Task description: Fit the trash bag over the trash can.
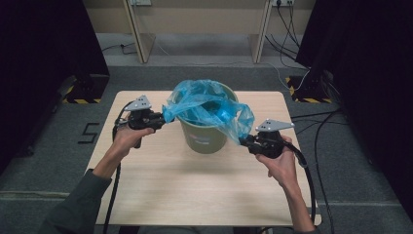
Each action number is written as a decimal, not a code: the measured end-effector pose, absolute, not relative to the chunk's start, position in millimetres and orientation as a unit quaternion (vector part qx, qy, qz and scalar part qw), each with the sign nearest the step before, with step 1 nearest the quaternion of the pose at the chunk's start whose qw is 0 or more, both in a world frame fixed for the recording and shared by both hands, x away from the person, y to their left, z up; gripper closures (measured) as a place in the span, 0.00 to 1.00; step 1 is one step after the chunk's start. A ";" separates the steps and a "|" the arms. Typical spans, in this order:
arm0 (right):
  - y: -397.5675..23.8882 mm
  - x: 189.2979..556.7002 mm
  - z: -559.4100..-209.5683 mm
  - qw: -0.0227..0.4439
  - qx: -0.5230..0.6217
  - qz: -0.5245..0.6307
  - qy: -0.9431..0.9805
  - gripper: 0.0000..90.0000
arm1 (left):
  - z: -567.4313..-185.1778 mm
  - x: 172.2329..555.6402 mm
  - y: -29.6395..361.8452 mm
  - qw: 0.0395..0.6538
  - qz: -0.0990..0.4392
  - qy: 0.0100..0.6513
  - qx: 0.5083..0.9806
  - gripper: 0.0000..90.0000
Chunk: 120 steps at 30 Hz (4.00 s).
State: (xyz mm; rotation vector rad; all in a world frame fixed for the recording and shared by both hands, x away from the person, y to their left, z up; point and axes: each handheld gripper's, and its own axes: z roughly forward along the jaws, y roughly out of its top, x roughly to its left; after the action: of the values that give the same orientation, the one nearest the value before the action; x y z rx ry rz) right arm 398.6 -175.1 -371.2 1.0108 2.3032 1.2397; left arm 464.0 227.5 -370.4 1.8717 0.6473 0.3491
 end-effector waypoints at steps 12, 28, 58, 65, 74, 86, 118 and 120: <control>-194.5 391.2 -268.1 0.228 0.367 0.511 0.743 0.33 | -361.9 454.3 230.3 0.537 0.155 0.255 0.789 0.89; -160.6 419.3 -327.6 0.176 0.354 0.445 0.803 0.84 | -362.4 458.6 239.1 0.546 0.150 0.264 0.781 0.91; -190.6 374.2 -368.2 0.161 0.373 0.426 0.809 0.35 | -364.9 441.4 261.2 0.514 0.158 0.276 0.797 0.24; -194.6 353.4 -333.5 0.175 0.348 0.468 0.793 0.28 | -340.0 414.2 254.4 0.537 0.170 0.235 0.792 0.19; -190.2 369.4 -292.6 0.204 0.348 0.496 0.769 0.29 | -325.7 436.4 221.9 0.529 0.179 0.253 0.790 0.20; -142.5 438.2 -302.6 0.179 0.353 0.427 0.813 0.51 | -337.4 473.9 187.4 0.475 0.185 0.225 0.830 0.73; -176.5 526.3 -336.1 0.267 0.390 0.364 0.803 0.91 | -315.0 513.6 206.0 0.523 0.168 0.298 0.780 0.64; -178.7 533.3 -337.1 0.271 0.395 0.362 0.799 0.90 | -312.8 502.1 199.5 0.522 0.160 0.289 0.786 0.51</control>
State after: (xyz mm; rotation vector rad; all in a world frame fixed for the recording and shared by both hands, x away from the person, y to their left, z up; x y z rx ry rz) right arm 533.3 -178.7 -337.1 1.0642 2.1531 0.9759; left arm 502.1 199.5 -312.8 1.8838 0.6931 0.3822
